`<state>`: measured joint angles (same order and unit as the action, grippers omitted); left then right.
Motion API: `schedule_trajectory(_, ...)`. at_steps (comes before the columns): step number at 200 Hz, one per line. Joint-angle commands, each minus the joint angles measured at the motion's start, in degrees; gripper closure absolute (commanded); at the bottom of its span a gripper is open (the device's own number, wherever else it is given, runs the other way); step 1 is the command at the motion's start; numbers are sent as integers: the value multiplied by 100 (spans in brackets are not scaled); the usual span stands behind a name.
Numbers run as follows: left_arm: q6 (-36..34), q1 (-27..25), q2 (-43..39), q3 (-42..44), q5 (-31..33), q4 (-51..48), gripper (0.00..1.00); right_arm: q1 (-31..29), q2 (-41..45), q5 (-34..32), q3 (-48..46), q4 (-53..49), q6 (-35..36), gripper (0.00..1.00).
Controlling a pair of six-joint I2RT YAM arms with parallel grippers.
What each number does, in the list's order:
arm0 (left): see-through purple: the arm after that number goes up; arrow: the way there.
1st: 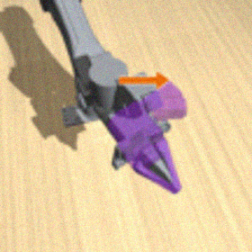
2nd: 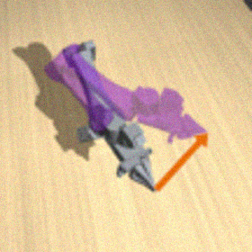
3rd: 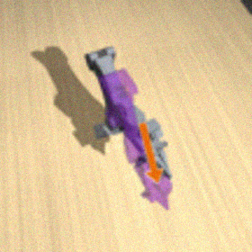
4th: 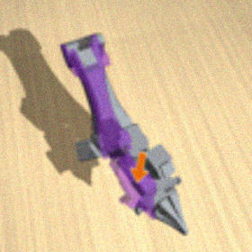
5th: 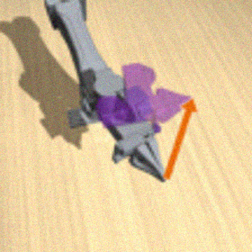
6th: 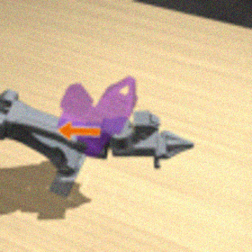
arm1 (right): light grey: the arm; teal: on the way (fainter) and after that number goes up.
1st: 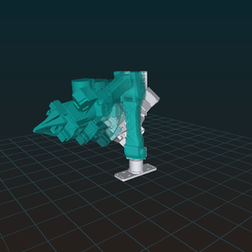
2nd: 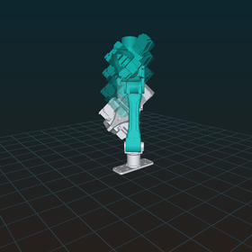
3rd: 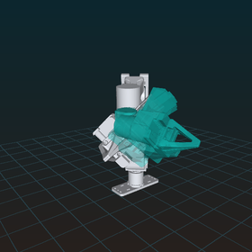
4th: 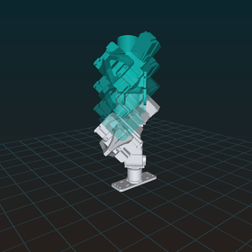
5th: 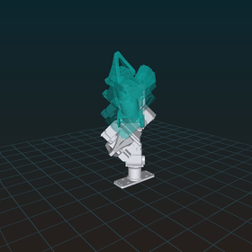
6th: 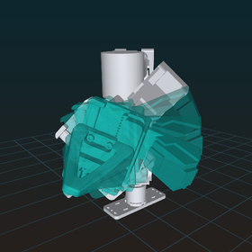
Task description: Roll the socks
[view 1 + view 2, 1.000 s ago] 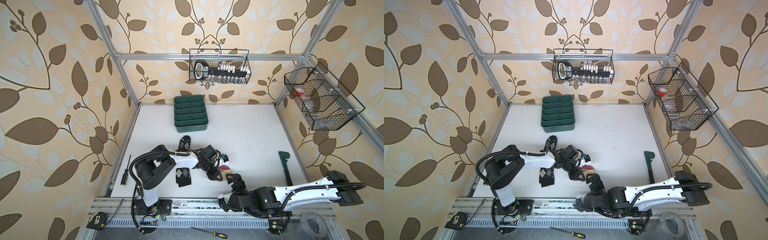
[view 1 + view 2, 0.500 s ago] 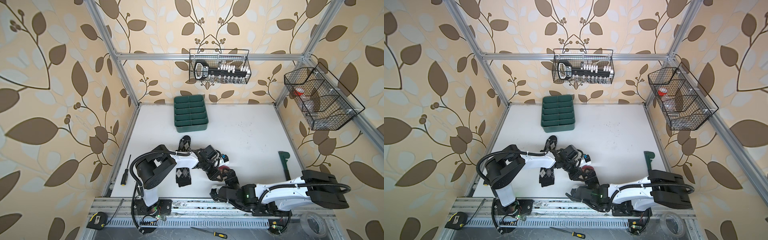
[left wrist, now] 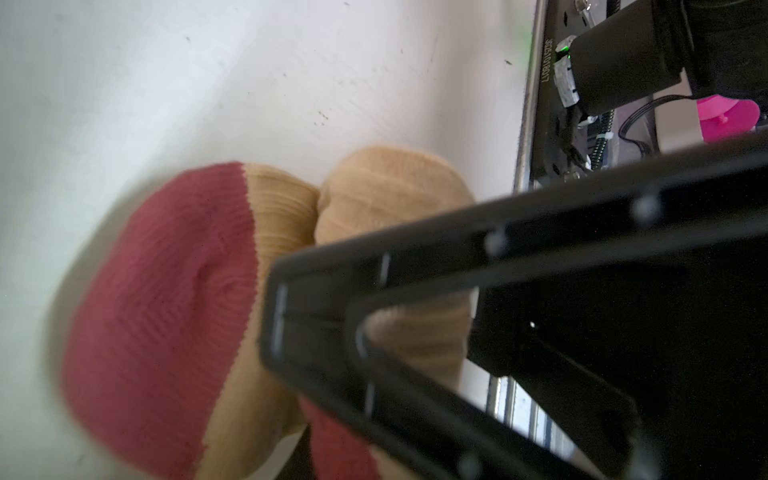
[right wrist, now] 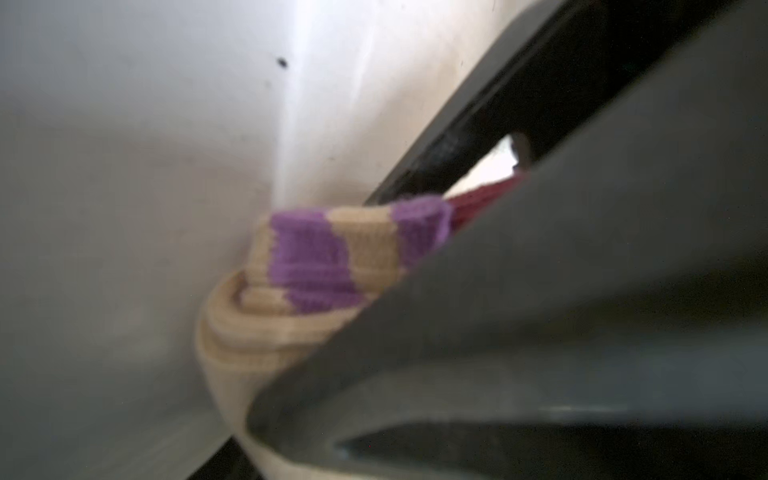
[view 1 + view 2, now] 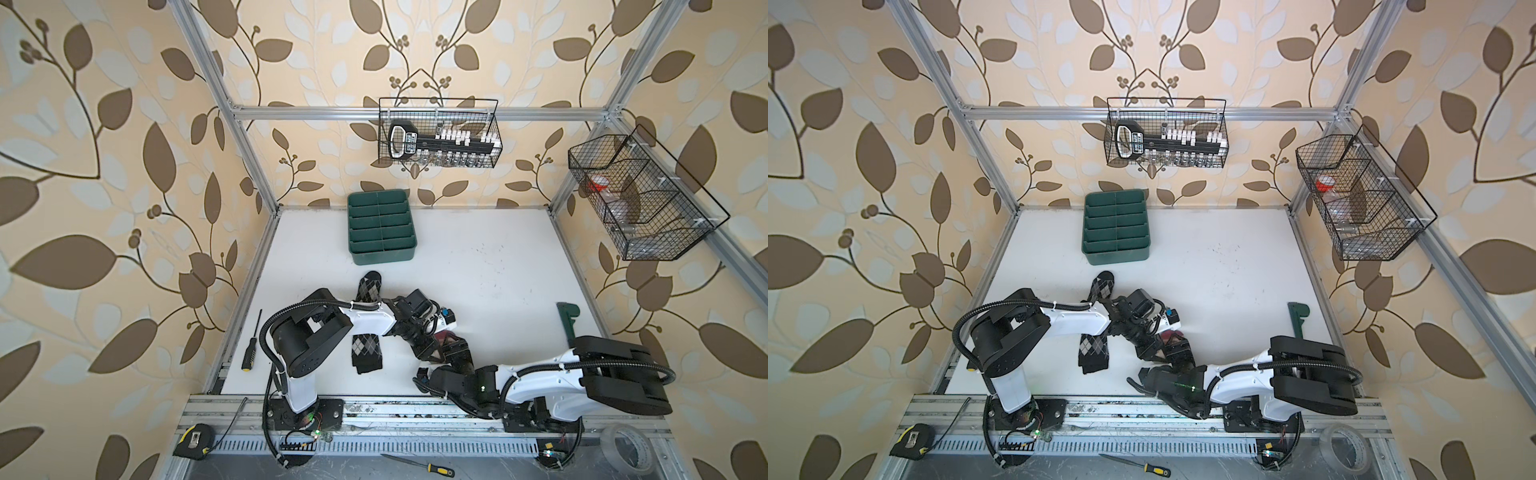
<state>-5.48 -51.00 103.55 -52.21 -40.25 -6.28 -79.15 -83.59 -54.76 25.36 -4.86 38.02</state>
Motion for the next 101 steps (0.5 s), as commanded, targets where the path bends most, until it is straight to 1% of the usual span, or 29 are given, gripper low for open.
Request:
schedule_trajectory(1,-100,-85,140,204,-71,-710,70,76,-43,488,-41,-22,-162,37)
schedule_trajectory(20,-77,-85,75,201,-28,-723,65,105,82,608,-27,-129,-222,43)
schedule_trajectory(31,-57,-85,-16,219,52,-719,59,111,161,729,-5,-238,-264,48)
schedule_trajectory(52,-39,-64,-374,280,327,-647,35,157,390,1192,19,-510,-337,52)
schedule_trajectory(67,-76,49,-735,281,548,-631,21,261,591,1669,61,-748,-385,54)
schedule_trajectory(81,-118,266,-1114,248,694,-597,15,409,772,2184,99,-940,-425,55)
schedule_trajectory(101,-193,693,-1680,170,941,-585,9,629,915,2830,152,-1134,-471,56)
